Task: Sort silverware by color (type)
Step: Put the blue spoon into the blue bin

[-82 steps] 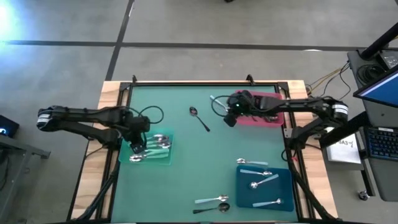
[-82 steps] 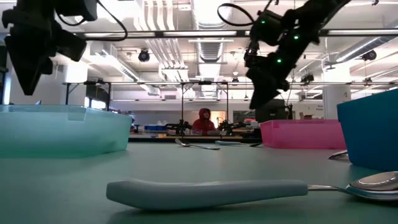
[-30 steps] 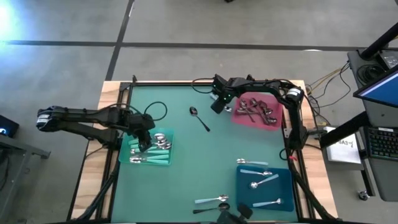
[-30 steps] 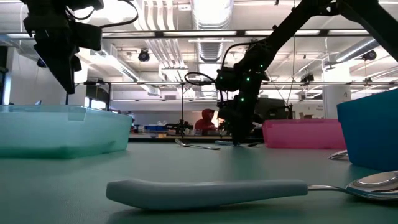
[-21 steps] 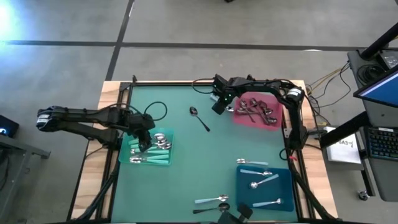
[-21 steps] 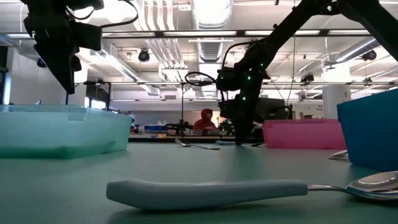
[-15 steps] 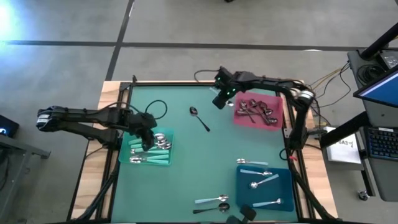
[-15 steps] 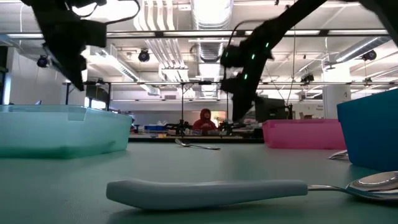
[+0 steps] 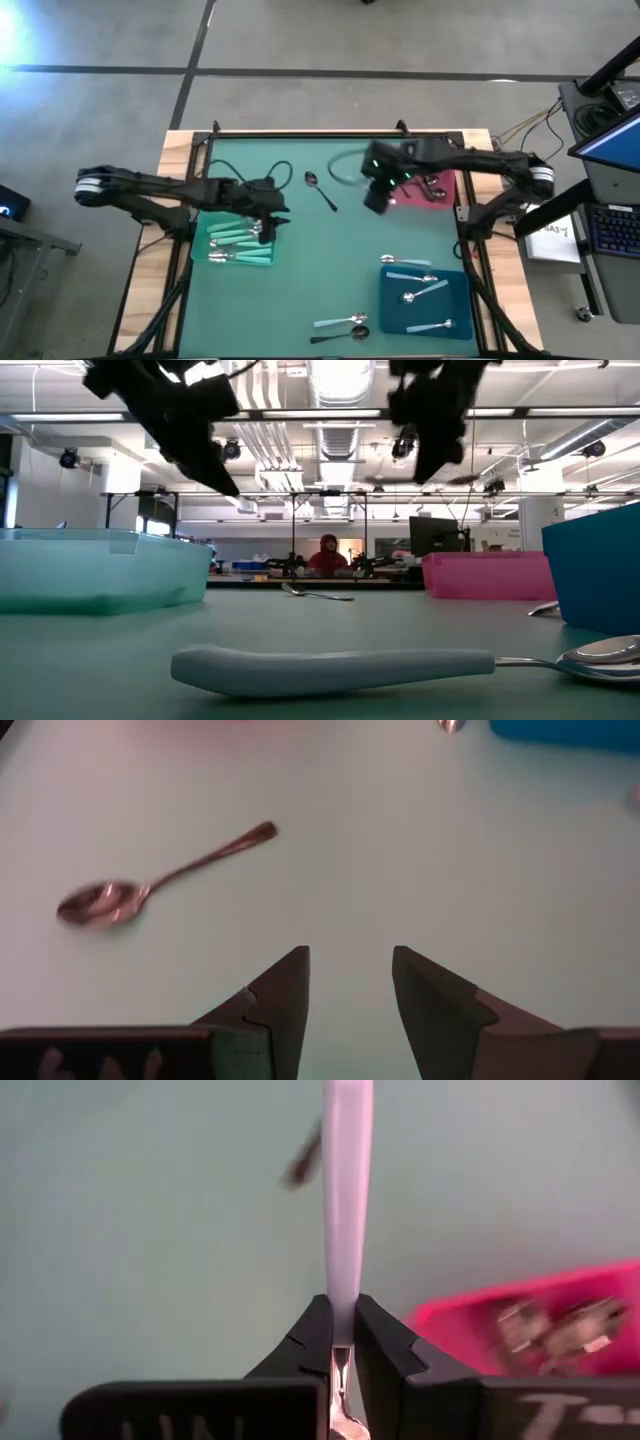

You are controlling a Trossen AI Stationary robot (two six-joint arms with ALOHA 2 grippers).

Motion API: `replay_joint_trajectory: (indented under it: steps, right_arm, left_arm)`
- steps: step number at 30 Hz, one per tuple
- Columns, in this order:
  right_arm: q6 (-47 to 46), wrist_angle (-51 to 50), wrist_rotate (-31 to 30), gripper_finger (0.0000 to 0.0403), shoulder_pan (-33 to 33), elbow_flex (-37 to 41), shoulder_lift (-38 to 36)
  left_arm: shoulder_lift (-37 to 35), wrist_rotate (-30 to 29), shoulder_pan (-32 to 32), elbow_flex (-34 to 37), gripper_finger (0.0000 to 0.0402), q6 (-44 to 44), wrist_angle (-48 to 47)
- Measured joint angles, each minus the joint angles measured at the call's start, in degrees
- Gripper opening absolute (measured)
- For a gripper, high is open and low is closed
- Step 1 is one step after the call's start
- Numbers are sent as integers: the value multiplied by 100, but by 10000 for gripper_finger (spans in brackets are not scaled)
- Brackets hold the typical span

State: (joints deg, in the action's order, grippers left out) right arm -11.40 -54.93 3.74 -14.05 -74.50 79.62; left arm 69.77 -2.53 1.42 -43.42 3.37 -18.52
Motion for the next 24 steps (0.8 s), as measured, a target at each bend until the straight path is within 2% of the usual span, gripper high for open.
replay_joint_trajectory:
  steps: [7, 13, 18, 24]
  right_arm:
    - [-1318, -345, -57, 13, 1375, 583, -747]
    - [-2849, -356, -71, 13, 2358, 1312, -1128]
    - [-4033, -372, -10, 13, 3092, 1927, -1227]
    - [-4982, -316, 373, 13, 3783, 2183, -1238]
  left_arm:
    - [1087, -2, 203, -27, 129, -1227, 993]
    - [1881, -4, 497, -525, 129, -1422, 839]
    - [2518, -5, 739, -1138, 129, -2021, 478]
    - [3262, 1, 1030, -1885, 129, -2590, -198]
